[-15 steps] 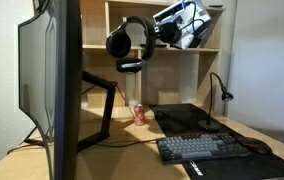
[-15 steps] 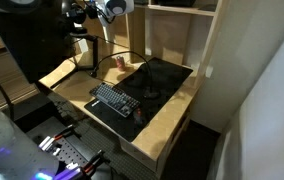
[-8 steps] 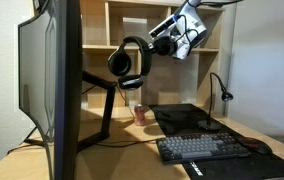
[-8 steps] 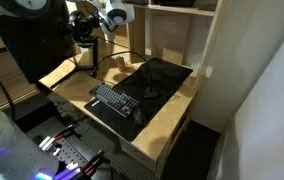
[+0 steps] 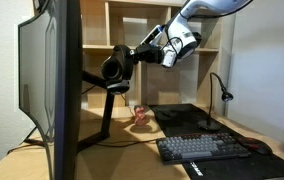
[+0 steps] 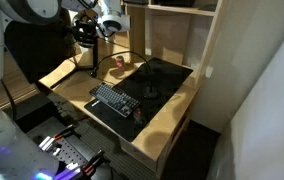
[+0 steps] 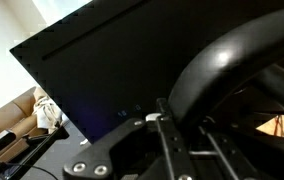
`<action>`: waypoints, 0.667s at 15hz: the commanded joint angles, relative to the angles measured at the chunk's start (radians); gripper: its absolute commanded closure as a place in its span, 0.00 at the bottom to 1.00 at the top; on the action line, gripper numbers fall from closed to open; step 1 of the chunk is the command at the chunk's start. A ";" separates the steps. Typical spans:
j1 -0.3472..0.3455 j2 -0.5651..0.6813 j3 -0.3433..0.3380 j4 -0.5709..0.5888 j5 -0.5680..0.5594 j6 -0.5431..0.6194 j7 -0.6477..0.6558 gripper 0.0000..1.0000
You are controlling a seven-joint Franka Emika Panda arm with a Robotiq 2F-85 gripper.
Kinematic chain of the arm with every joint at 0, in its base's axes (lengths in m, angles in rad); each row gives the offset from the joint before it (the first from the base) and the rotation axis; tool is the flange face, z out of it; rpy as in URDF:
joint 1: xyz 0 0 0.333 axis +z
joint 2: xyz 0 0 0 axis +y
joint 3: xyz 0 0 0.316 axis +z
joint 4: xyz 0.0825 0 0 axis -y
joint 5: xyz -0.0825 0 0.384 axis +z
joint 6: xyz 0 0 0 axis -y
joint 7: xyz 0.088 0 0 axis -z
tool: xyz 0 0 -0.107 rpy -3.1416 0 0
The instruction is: Hang the headphones on the monitor stand
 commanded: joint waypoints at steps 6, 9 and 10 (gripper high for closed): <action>0.035 0.048 0.045 0.076 0.039 0.015 0.143 0.96; 0.054 0.076 0.061 0.133 0.042 0.030 0.106 0.96; 0.062 0.085 0.063 0.153 0.035 0.035 0.103 0.96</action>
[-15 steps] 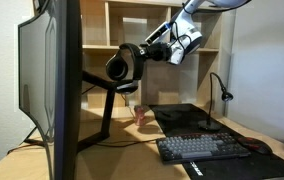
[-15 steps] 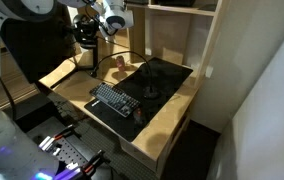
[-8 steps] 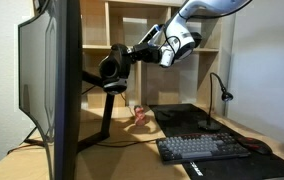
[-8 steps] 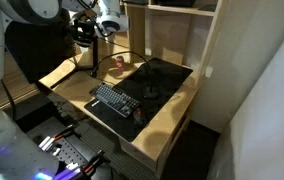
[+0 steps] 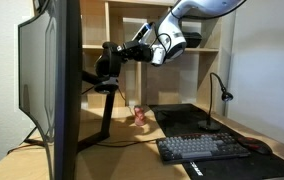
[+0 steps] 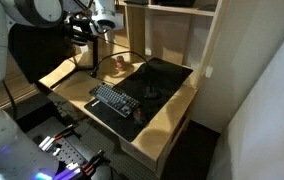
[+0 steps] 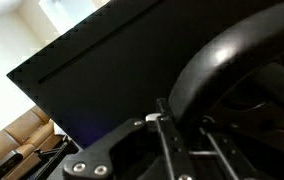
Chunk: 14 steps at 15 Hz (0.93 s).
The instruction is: Hang the headphones on the monitor stand
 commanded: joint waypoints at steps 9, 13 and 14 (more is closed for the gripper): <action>0.064 0.141 0.032 0.148 -0.040 -0.004 0.039 0.96; 0.082 0.166 0.023 0.157 -0.075 0.029 0.078 0.96; 0.085 0.170 0.022 0.164 -0.087 0.037 0.088 0.96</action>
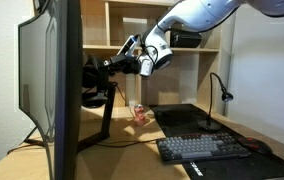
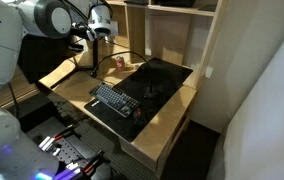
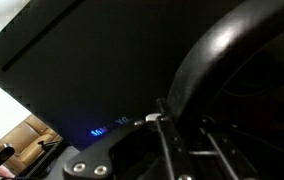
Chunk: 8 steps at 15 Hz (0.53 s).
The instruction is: Hang the headphones on the monitor stand
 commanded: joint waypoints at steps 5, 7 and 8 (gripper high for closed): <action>0.033 0.024 -0.009 0.063 -0.099 0.105 0.081 0.59; 0.039 0.016 -0.009 0.063 -0.128 0.152 0.082 0.56; 0.042 0.009 -0.009 0.065 -0.143 0.177 0.076 0.50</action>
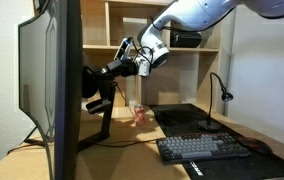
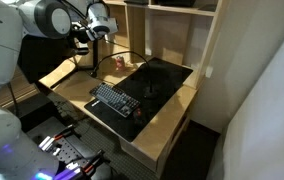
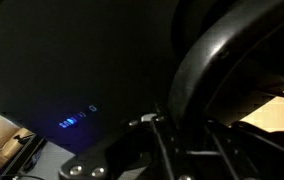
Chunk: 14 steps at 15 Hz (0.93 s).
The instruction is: Hang the headphones on the monitor stand
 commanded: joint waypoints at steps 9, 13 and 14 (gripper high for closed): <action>0.028 -0.068 -0.001 0.051 -0.182 0.157 -0.039 0.00; 0.027 -0.158 -0.004 -0.006 -0.286 0.187 -0.127 0.00; 0.027 -0.173 -0.003 -0.016 -0.309 0.203 -0.148 0.00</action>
